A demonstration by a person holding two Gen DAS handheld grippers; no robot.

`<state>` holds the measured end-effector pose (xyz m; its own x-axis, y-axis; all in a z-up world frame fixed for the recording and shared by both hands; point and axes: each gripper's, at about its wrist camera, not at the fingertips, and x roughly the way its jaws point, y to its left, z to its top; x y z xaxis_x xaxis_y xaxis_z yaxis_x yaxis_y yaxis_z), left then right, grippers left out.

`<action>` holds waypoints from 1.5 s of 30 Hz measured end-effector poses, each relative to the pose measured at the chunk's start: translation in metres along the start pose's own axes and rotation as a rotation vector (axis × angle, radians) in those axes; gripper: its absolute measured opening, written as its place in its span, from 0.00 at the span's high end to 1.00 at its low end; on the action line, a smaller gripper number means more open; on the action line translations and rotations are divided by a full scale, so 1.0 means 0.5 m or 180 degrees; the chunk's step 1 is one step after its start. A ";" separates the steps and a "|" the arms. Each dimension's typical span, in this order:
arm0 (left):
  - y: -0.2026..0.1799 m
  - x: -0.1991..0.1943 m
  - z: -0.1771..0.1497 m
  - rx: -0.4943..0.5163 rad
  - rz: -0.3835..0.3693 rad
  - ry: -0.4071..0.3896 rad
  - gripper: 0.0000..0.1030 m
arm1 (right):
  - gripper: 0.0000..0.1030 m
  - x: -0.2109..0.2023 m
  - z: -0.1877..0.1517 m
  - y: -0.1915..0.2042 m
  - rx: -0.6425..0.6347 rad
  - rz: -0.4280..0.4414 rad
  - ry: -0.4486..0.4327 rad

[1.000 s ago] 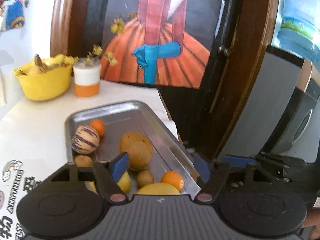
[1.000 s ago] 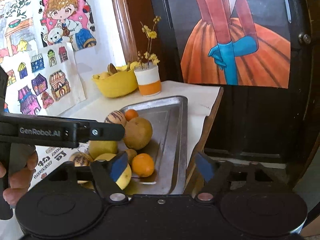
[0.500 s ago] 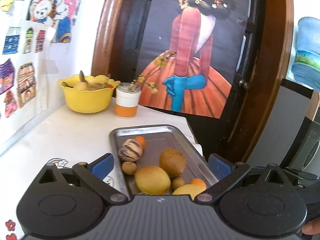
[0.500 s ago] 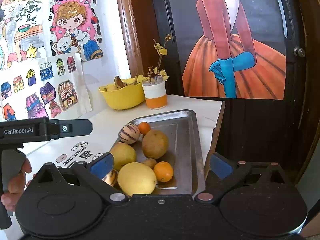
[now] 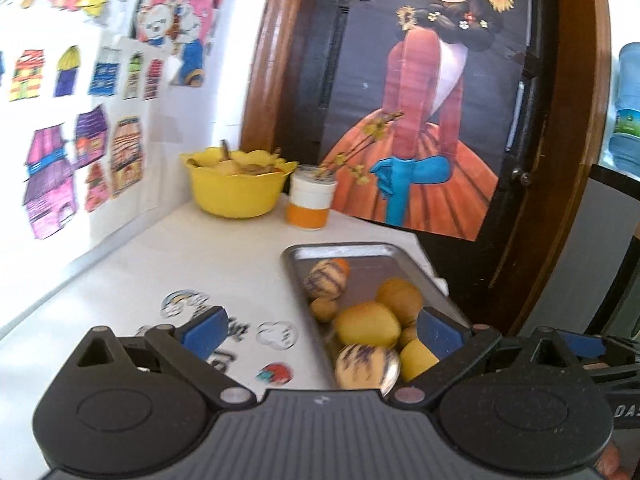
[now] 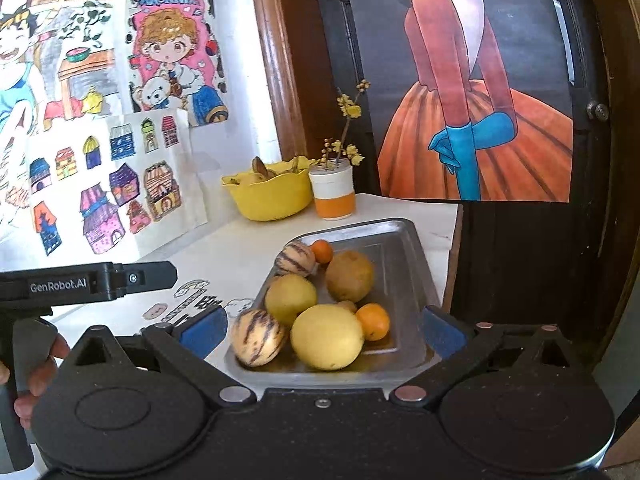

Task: Organize fruits

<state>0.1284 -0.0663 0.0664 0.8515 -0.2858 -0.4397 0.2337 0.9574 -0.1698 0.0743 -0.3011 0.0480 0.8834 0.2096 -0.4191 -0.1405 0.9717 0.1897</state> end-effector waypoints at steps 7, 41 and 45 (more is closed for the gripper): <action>0.046 -0.054 -0.052 -0.0009 0.0210 -0.0054 0.01 | 0.01 -0.028 -0.038 0.046 0.0060 -0.0003 -0.0013; 0.134 -0.180 -0.205 -0.0214 0.0551 -0.0162 0.00 | 0.01 -0.060 -0.188 0.166 -0.0452 -0.0565 -0.0378; 0.134 -0.180 -0.206 -0.0216 0.0561 -0.0168 0.00 | 0.01 -0.060 -0.194 0.173 -0.0496 -0.0560 -0.0396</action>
<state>0.0189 0.0192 0.0038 0.9003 -0.1097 -0.4212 0.0482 0.9869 -0.1541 -0.0078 -0.2127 -0.0092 0.9472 0.0303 -0.3193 -0.0385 0.9991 -0.0195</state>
